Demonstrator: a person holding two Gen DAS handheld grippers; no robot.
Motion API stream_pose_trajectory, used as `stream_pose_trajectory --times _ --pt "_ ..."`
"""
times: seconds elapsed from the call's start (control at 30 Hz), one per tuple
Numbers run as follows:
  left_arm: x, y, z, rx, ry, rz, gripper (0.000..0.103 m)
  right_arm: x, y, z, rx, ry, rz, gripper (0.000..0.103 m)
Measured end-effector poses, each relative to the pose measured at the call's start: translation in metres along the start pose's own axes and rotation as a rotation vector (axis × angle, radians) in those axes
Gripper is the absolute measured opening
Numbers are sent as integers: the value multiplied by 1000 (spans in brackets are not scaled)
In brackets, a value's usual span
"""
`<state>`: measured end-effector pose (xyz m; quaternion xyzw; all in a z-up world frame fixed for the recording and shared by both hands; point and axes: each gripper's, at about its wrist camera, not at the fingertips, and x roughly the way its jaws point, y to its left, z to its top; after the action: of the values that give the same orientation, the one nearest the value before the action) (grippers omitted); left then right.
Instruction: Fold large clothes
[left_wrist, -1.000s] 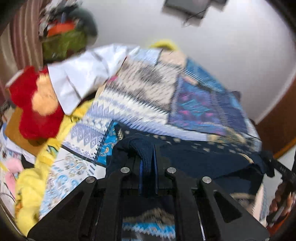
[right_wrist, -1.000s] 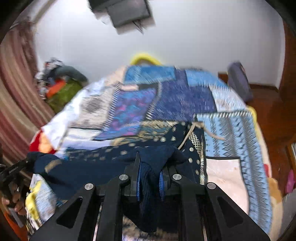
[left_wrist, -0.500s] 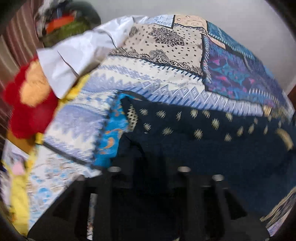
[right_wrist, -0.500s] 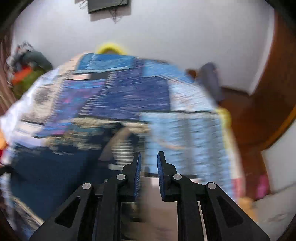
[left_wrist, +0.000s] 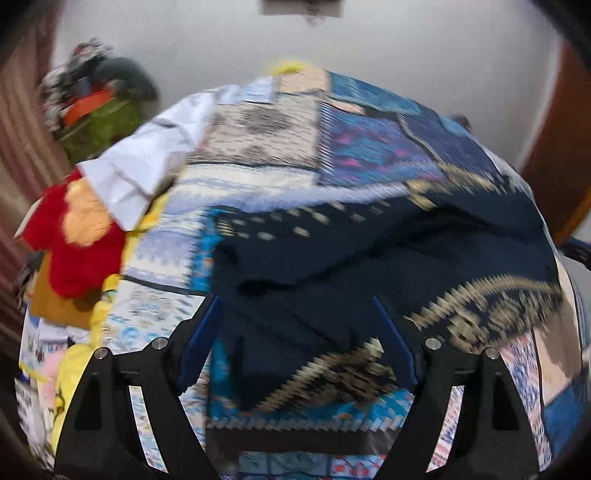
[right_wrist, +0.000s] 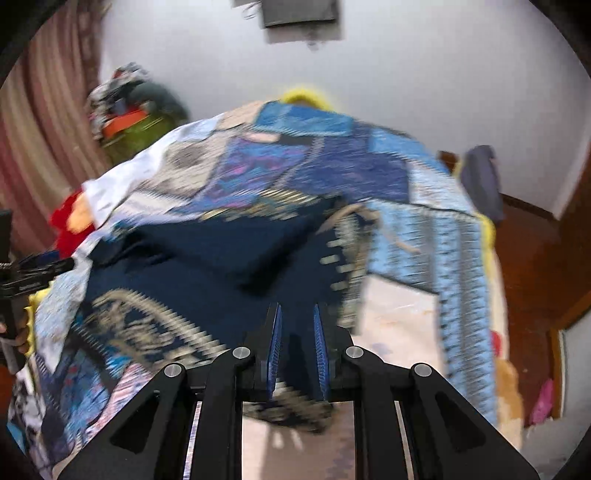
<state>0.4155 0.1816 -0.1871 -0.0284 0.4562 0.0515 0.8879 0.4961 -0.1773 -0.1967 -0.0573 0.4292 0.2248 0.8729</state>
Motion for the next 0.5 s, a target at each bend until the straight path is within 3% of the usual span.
stream_pose_trajectory --times 0.1,0.23,0.33,0.43,0.5 --pt "30 -24 5 65 78 -11 82 30 30 -5 -78 70 32 13" --pt "75 -34 16 75 145 47 82 69 47 3 -144 112 -25 13" --pt "108 -28 39 129 131 220 81 86 44 26 -127 120 -10 13" --pt "120 -12 64 110 115 267 81 98 32 61 -119 101 -32 13" --pt "120 5 84 49 107 242 81 103 20 85 -94 70 -98 13"
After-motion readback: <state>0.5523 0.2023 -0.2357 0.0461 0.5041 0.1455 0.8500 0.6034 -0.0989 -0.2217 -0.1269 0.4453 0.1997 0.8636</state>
